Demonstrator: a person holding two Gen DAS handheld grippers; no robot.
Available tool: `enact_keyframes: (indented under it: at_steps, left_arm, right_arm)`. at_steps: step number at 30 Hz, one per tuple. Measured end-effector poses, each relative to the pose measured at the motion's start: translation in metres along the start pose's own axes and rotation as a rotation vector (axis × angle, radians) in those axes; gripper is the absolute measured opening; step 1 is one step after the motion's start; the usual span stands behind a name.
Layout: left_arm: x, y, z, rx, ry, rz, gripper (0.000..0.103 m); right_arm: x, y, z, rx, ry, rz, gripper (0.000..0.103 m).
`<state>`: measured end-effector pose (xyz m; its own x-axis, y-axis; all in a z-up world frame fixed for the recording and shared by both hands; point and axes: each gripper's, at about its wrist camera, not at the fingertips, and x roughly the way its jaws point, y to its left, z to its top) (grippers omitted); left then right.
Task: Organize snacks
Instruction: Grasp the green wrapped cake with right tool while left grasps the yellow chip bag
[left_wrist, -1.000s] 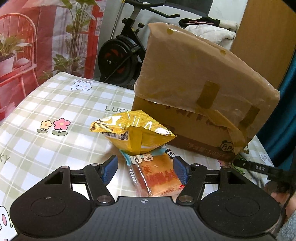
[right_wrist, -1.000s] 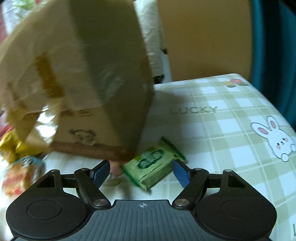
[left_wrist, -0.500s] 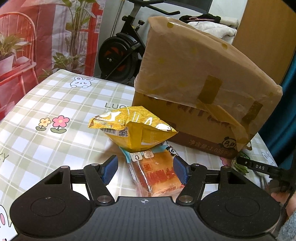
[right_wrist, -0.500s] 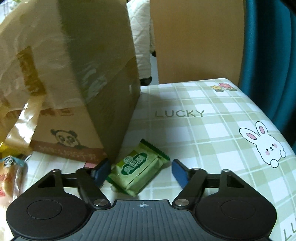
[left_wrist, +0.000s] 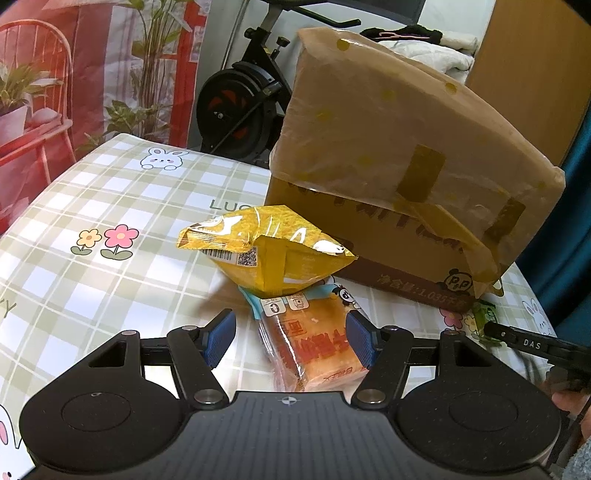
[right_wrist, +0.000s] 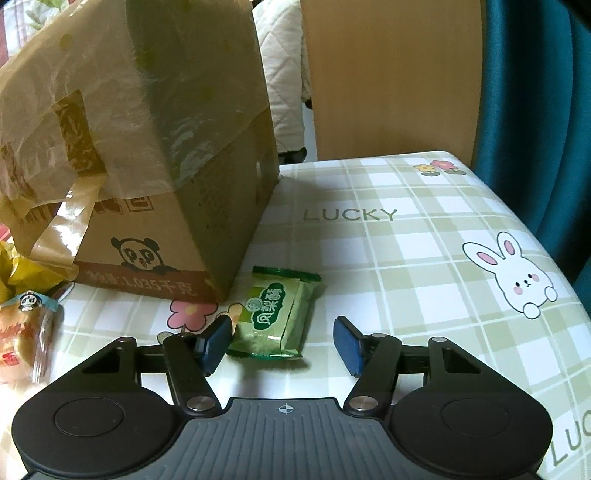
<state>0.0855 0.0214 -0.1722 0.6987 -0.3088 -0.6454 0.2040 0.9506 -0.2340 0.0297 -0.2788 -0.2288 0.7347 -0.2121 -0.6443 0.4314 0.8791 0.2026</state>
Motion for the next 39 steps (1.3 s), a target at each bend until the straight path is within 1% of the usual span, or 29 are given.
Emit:
enact_keyframes:
  at_steps: [6, 14, 16, 17, 19, 20, 21, 26, 30, 37, 39]
  left_arm:
    - [0.001, -0.001, 0.0, 0.004, 0.002, 0.0, 0.068]
    - [0.0, 0.001, -0.001, 0.002, 0.008, 0.002, 0.068]
    - [0.001, 0.001, -0.001, 0.0, 0.009, 0.005, 0.068]
    - [0.001, 0.001, -0.001, -0.001, 0.01, 0.006, 0.068]
    - [0.002, 0.001, -0.002, -0.001, 0.012, 0.007, 0.068]
    - [0.002, 0.001, -0.002, -0.002, 0.014, 0.007, 0.068]
    - [0.003, 0.001, -0.002, -0.002, 0.016, 0.006, 0.068]
    - [0.006, -0.001, -0.005, -0.004, 0.029, -0.005, 0.068]
    - [0.008, 0.0, -0.007, -0.013, 0.046, -0.019, 0.069]
    - [0.011, -0.003, -0.01, -0.006, 0.063, -0.03, 0.07]
    - [0.012, -0.004, -0.011, -0.004, 0.066, -0.028, 0.07]
  right_arm:
    - [0.0, 0.0, 0.002, -0.02, -0.002, 0.002, 0.057]
    - [0.013, 0.008, 0.006, -0.068, -0.006, -0.014, 0.058]
    - [0.014, 0.009, 0.005, -0.071, -0.015, -0.018, 0.057]
    - [0.014, 0.008, 0.005, -0.067, -0.021, -0.02, 0.055]
    - [0.013, 0.006, 0.003, -0.064, -0.033, -0.028, 0.046]
    - [0.012, 0.005, 0.002, -0.065, -0.04, -0.036, 0.037]
    - [0.01, 0.003, 0.0, -0.063, -0.047, -0.037, 0.034]
    - [-0.001, 0.001, -0.009, -0.067, -0.049, -0.011, 0.034]
    - [-0.012, 0.006, -0.02, -0.04, -0.046, 0.028, 0.034]
    - [-0.021, 0.025, -0.033, -0.024, -0.045, 0.119, 0.034]
    - [-0.02, 0.03, -0.035, -0.046, -0.058, 0.116, 0.034]
